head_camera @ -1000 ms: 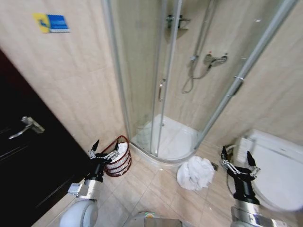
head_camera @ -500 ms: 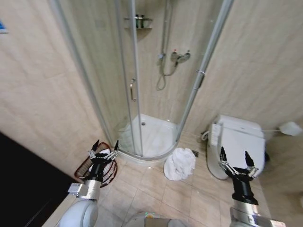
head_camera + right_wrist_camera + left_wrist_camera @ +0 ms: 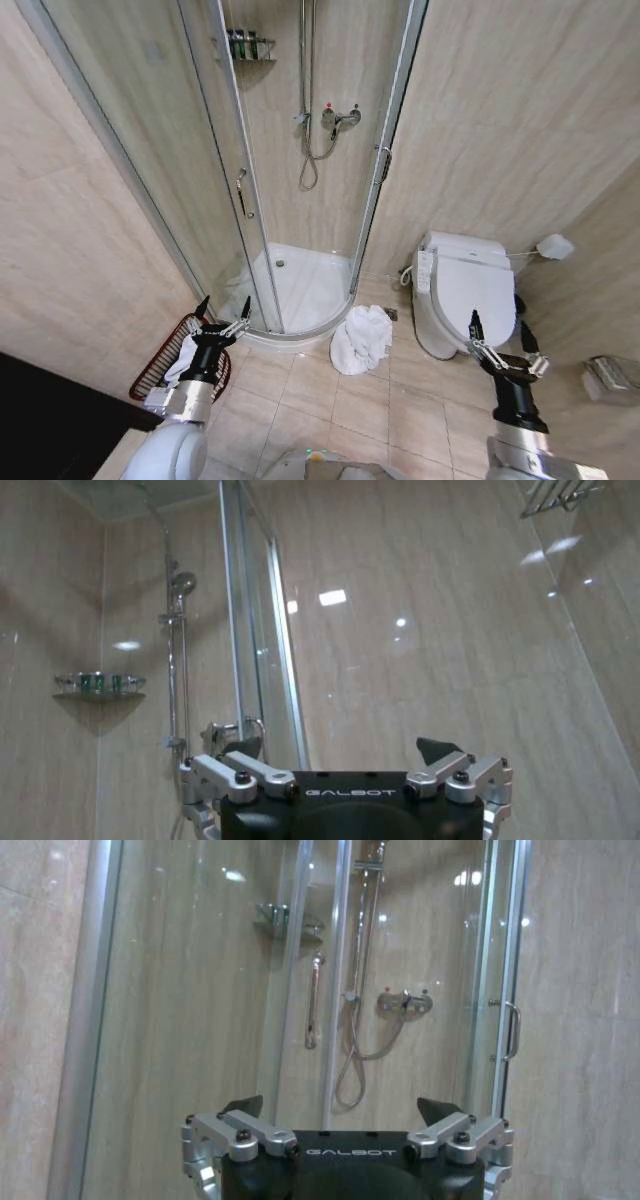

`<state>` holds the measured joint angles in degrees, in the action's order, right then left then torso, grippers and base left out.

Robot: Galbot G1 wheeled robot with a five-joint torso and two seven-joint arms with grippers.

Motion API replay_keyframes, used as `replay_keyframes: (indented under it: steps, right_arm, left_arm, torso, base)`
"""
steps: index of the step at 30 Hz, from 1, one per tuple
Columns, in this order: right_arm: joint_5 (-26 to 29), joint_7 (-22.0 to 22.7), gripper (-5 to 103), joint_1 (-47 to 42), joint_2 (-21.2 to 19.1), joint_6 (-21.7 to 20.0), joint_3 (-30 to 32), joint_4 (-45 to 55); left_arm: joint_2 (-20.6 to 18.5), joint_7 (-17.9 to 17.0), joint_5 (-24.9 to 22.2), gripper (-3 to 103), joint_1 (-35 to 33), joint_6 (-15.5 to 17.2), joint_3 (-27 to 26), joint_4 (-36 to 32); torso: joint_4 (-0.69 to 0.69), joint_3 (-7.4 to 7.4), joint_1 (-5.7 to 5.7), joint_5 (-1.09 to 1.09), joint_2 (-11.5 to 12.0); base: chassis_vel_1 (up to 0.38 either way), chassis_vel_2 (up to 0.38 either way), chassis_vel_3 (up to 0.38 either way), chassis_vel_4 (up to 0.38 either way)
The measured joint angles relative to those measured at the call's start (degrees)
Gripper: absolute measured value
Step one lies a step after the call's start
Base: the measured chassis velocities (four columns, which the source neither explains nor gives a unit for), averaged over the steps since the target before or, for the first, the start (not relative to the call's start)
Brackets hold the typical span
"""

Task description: Discard the used towel into the hamper.

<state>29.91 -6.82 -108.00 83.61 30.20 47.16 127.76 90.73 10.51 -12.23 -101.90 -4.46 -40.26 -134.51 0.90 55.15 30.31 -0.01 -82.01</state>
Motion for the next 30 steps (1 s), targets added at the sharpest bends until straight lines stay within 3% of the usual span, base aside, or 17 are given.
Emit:
replay_keyframes:
  steps: [8, 15, 17, 19, 20, 24, 26, 27, 30]
  right_arm:
    - [0.0, 0.0, 100, 0.1, 0.1, 0.0, -0.2, -0.4]
    - [0.0, 0.0, 100, 0.1, 0.0, 0.0, 0.0, -0.7]
    - [0.1, 0.0, 100, 0.1, -0.1, 0.0, 0.1, -0.7]
    - [0.0, 0.0, 100, 0.1, 0.0, 0.1, 0.1, -0.8]
    - [0.0, 0.0, 100, 0.1, 0.0, 0.2, 0.1, -1.0]
    - [-0.2, 0.0, 100, 0.2, 0.0, 0.4, 0.0, -1.2]
    - [-0.5, 0.6, 100, 0.5, 0.1, 0.7, 0.1, -1.4]
    - [-0.5, 0.8, 100, 0.5, 0.1, 0.7, 0.1, -1.4]
    - [-0.7, 0.9, 100, 0.6, 0.1, 0.8, 0.1, -1.4]
  left_arm:
    - [0.0, 0.0, 0.0, 100, 0.0, 0.0, 0.0, 0.0]
    - [0.0, 0.0, 0.0, 100, 0.0, 0.0, 0.0, 0.0]
    - [0.0, 0.0, 0.0, 100, 0.0, 0.0, 0.0, 0.0]
    - [0.0, 0.0, 0.0, 100, 0.0, 0.0, 0.0, 0.0]
    - [0.0, 0.0, 0.0, 100, 0.0, 0.0, 0.0, 0.0]
    - [0.0, 0.0, 0.0, 100, 0.0, 0.0, 0.0, 0.0]
    - [0.0, 0.0, 0.0, 100, 0.0, 0.0, 0.0, 0.0]
    - [0.0, 0.0, 0.0, 100, 0.0, 0.0, 0.0, 0.0]
    - [0.0, 0.0, 0.0, 100, 0.0, 0.0, 0.0, 0.0]
  torso:
    - [-0.01, 0.00, -0.01, 0.02, 0.0]
    - [0.02, 0.00, 0.01, -0.03, 0.0]
    - [-0.02, 0.00, 0.00, 0.05, 0.0]
    - [0.00, 0.00, 0.00, -0.04, 0.0]
    - [0.01, 0.00, 0.00, 0.05, 0.0]
    - [0.02, 0.01, 0.01, -0.03, 0.0]
    - [0.00, 0.00, 0.00, 0.06, 0.0]
    - [0.05, 0.01, 0.02, 0.05, 0.0]
    - [0.01, 0.01, 0.02, 0.03, 0.0]
  base:
    - [-0.138, -0.134, 0.153, 0.138]
    - [-0.238, -0.249, 0.237, 0.234]
    - [-0.258, -0.279, 0.299, 0.306]
    - [-0.292, -0.300, 0.305, 0.314]
    - [-0.299, -0.321, 0.306, 0.291]
    - [-0.297, -0.318, 0.319, 0.304]
    - [-0.266, -0.300, 0.257, 0.259]
    - [-0.182, -0.234, 0.233, 0.218]
    - [-0.143, -0.201, 0.189, 0.071]
